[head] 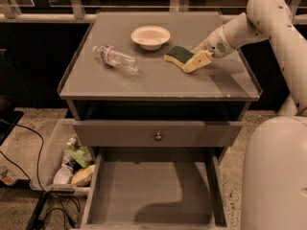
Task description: Place sponge into middle drawer
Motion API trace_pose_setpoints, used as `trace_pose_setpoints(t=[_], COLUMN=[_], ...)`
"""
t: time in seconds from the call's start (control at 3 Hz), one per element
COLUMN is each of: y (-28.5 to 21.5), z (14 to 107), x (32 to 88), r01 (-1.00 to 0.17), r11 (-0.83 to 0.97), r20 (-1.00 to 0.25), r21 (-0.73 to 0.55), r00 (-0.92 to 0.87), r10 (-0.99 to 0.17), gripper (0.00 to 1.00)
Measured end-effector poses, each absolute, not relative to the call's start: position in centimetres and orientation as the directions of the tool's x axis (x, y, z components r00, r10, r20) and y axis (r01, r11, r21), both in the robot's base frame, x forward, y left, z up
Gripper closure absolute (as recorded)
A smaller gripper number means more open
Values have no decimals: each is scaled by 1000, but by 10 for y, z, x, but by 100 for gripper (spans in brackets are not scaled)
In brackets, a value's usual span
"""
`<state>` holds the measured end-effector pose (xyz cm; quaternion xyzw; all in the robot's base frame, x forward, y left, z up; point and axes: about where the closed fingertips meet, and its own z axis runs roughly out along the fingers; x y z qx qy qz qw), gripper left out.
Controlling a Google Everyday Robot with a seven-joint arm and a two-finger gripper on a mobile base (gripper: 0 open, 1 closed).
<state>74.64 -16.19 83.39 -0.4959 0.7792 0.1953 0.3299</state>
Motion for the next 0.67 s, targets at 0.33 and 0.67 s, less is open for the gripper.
trace_pose_setpoints(t=[0.33,0.67], y=[-162,-162], z=[834,834], x=[746,746], r01=[-902,-902], r11=[432,432], r20=[-708,-708], r21=[-23,-23], r00=[-290,-290], r10=[-644,-644], gripper=[64,88])
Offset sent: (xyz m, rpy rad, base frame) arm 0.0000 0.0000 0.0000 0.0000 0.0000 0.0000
